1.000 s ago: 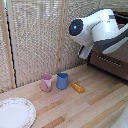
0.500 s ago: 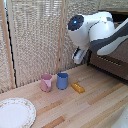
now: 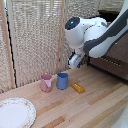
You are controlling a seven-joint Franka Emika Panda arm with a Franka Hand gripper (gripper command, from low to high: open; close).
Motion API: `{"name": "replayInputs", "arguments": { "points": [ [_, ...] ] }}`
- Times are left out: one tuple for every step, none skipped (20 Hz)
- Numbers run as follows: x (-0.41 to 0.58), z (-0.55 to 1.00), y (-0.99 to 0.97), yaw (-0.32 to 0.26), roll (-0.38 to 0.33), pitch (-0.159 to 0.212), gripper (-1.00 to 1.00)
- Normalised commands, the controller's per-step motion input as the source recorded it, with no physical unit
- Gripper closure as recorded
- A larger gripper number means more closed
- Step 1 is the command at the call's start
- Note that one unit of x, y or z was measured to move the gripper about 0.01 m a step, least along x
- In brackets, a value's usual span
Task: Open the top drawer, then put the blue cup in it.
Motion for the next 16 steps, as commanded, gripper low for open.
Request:
{"name": "replayInputs", "arguments": {
  "points": [
    [0.0, 0.31, 0.0, -0.302, 0.214, 0.029, -1.0],
    [0.0, 0.35, 0.0, -0.311, 0.199, 0.008, -1.0],
    [0.0, 0.36, 0.0, -0.313, 0.195, 0.002, -1.0],
    [0.0, 0.37, 0.0, -0.315, 0.193, 0.0, -1.0],
    [0.0, 0.38, 0.0, -0.318, 0.189, 0.0, -1.0],
    [0.0, 0.39, 0.0, -0.319, 0.184, 0.0, -1.0],
    [0.0, 0.39, 0.0, -0.319, 0.183, 0.0, -1.0],
    [0.0, 0.39, 0.0, -0.318, 0.182, 0.0, -1.0],
    [0.0, 0.39, 0.0, -0.314, 0.178, 0.0, -1.0],
    [0.0, 0.41, 0.03, -0.306, 0.166, 0.0, -1.0],
    [0.031, 0.39, 0.06, -0.297, 0.164, 0.0, -1.0],
    [0.091, 0.39, 0.1, -0.283, 0.151, 0.0, -1.0],
    [0.186, 0.34, 0.11, -0.269, 0.15, 0.009, -1.0],
    [0.309, 0.35, 0.13, -0.247, 0.109, 0.02, -1.0],
    [0.374, 0.33, 0.13, -0.236, 0.094, 0.025, -1.0],
    [0.457, 0.29, 0.13, -0.22, 0.096, 0.039, -1.0]
  ]
}}
